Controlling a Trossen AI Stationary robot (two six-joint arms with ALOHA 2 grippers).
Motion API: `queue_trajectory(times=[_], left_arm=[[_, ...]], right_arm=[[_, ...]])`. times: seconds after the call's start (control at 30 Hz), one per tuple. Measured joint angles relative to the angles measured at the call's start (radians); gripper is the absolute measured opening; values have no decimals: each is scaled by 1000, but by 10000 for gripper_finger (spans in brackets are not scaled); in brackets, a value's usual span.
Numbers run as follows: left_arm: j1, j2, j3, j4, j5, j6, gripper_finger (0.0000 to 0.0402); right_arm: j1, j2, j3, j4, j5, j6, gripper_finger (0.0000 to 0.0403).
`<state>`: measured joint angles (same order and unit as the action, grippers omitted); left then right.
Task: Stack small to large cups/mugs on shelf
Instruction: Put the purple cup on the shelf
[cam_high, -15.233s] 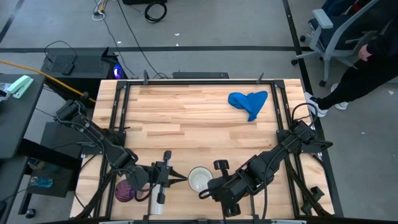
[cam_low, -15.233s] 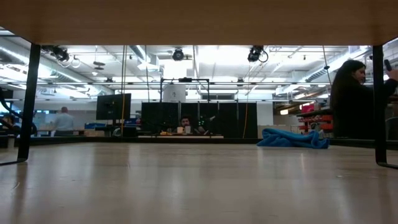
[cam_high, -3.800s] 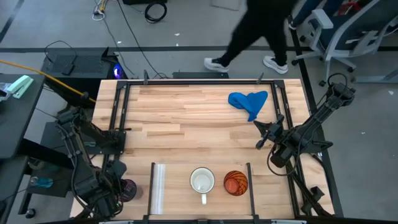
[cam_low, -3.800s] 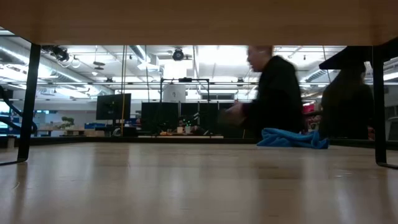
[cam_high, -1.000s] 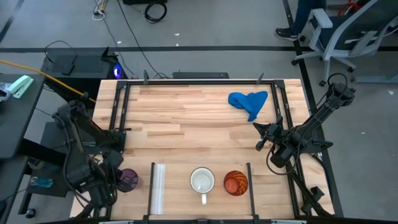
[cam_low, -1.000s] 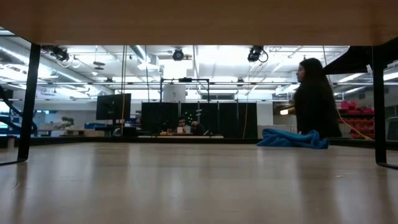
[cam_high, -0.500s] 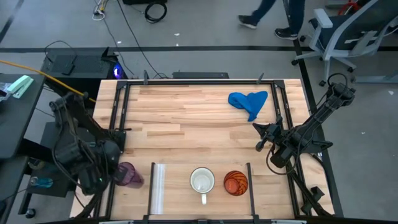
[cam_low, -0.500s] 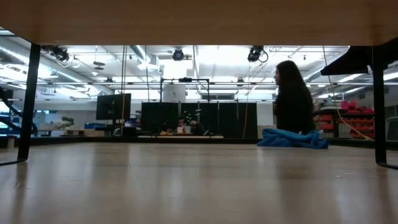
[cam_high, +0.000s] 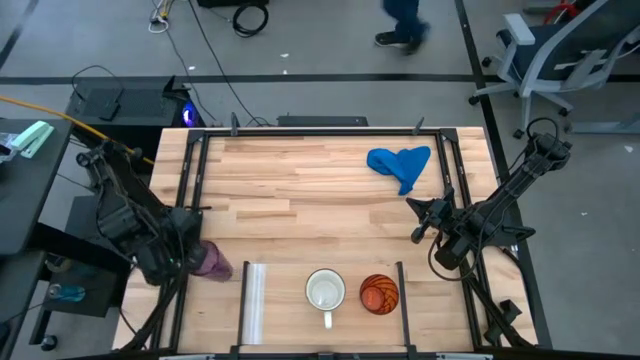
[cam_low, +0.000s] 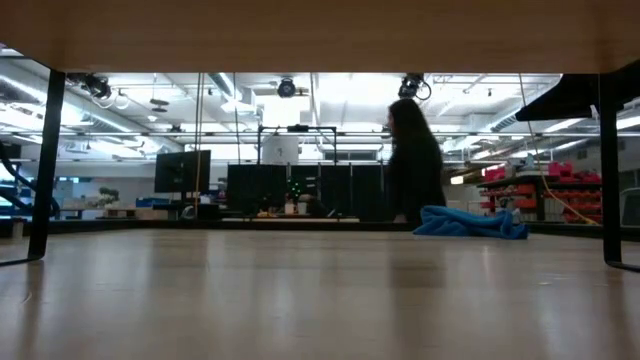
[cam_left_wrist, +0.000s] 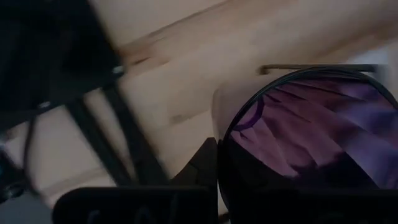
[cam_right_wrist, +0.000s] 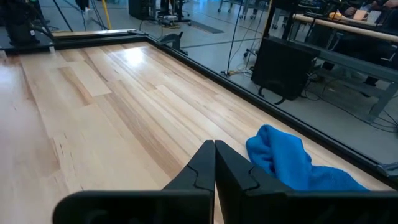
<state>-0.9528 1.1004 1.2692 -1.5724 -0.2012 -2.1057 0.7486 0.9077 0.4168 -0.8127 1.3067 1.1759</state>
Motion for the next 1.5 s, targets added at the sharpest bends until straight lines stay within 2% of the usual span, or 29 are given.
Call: queue_trajectory(times=[0.13, 0.33, 0.47, 0.7, 0.9, 1.1, 1.27, 1.5], left_arm=[[14, -82, -97, -2, 12, -7, 12], [101, -182, -158, 0, -81, 53, 12], [221, -224, -164, 1, -131, 180, 12], [483, -242, -122, 2, -133, 454, 12], [690, -179, 11, -1, -139, 678, 12], [815, -11, 208, 1, -88, 890, 12], [828, 161, 411, 2, -1, 1017, 12], [742, 305, 666, 2, 22, 1039, 12]], right_arm=[[0, 0, 0, 0, 0, 0, 11], [0, 0, 0, 0, 0, 0, 11], [0, 0, 0, 0, 1, 2, 11], [0, 0, 0, 0, 5, 3, 11], [0, 0, 0, 7, 5, 2, 11], [0, 0, 0, 8, 5, 0, 11], [0, 0, 0, 8, 4, 0, 11], [0, 0, 0, 7, 0, 0, 11]])
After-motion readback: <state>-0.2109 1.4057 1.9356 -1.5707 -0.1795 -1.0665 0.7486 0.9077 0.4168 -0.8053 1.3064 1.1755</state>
